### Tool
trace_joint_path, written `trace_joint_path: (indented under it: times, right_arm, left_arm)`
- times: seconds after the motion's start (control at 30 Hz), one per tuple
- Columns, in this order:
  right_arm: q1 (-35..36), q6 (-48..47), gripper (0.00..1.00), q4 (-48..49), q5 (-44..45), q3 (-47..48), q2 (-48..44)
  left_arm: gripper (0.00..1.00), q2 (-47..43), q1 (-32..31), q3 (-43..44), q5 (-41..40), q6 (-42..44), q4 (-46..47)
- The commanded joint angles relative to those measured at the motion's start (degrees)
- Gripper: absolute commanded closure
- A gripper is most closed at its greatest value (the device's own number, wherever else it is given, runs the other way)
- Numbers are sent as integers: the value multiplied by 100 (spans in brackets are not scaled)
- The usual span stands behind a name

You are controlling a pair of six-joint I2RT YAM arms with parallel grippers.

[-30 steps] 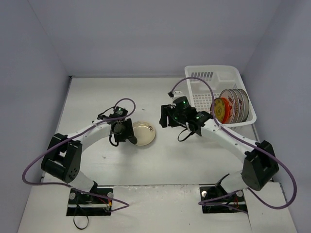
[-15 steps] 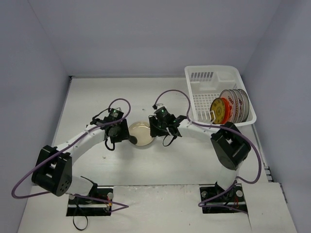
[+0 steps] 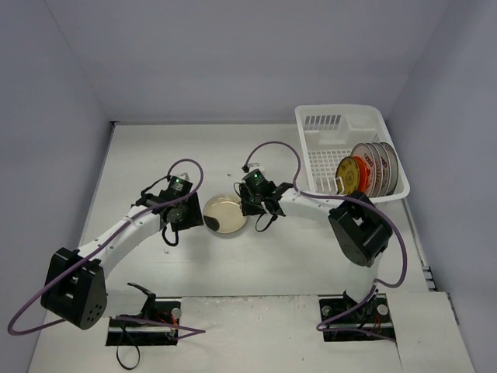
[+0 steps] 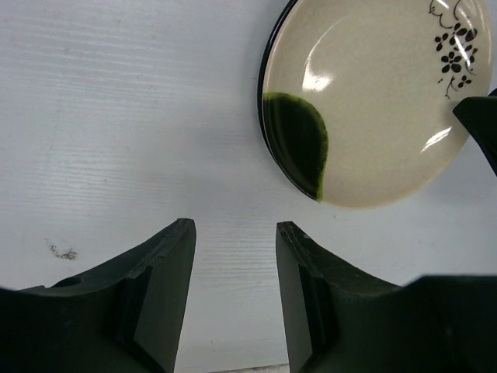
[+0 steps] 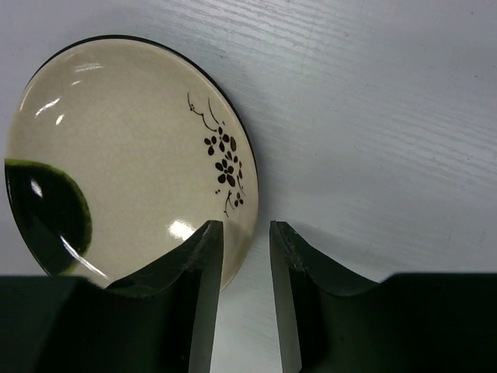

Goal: Load the plates into the dish rack

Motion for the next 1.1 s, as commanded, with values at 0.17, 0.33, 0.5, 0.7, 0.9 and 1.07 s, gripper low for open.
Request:
trace_joint_path:
  times: [0.17,0.33,0.5,0.7,0.9,1.07]
  right_arm:
    - [29,101,80,123,282,418,94]
    - [37,-65,96,-26,501,558,-11]
    - [64,-311,100,-185,686,725,-204]
    - [90,-952,100,-685,1028,1129,-687]
    - [81,-2207,100,-1177,1775,1769,-1557]
    - [11,-3088,100,-1766,2917,2184,-2127]
  left_arm:
    - [55,-303,27,75,-134,96,-118]
    - [55,-338,27,119,-151,166,-180]
    - [55,-312,27,102,-151,184,-171]
    - [55,-364,27,119,-169,219,-206]
    - [55,-496,27,312,-326,350,-399]
    - [55,-549,27,479,-459,465,-619]
